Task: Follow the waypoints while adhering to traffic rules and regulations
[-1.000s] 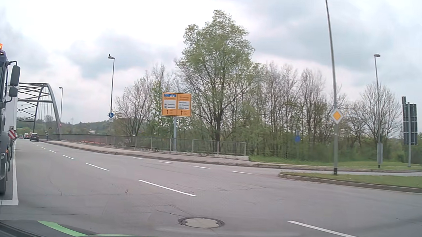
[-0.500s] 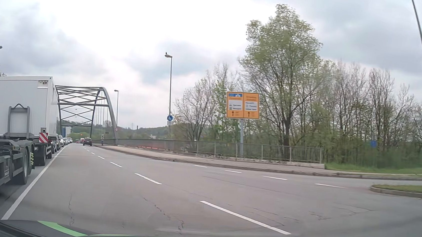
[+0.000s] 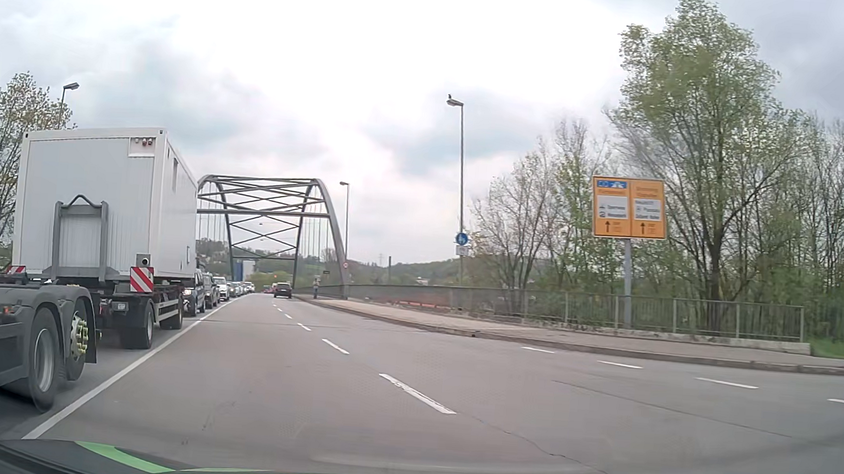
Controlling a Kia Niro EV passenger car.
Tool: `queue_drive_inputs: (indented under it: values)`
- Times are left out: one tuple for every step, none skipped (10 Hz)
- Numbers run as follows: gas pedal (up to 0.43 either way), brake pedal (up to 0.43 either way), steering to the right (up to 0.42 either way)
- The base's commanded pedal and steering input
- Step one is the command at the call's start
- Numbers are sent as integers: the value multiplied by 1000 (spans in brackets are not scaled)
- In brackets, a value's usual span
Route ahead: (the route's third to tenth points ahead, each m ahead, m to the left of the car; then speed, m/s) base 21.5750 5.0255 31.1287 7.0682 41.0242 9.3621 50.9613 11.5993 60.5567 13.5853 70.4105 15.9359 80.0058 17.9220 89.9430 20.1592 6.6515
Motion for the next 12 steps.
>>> queue_drive_inputs:
  values:
    - [260, 0, -235]
    - [260, 0, -213]
    - [268, 0, -191]
    - [268, 0, -173]
    - [280, 0, -146]
    - [280, 0, -119]
    - [280, 0, -94]
    - [280, 0, -67]
    - [280, 0, -51]
    - [280, 0, -44]
    - [280, 0, -42]
    - [280, 0, -37]
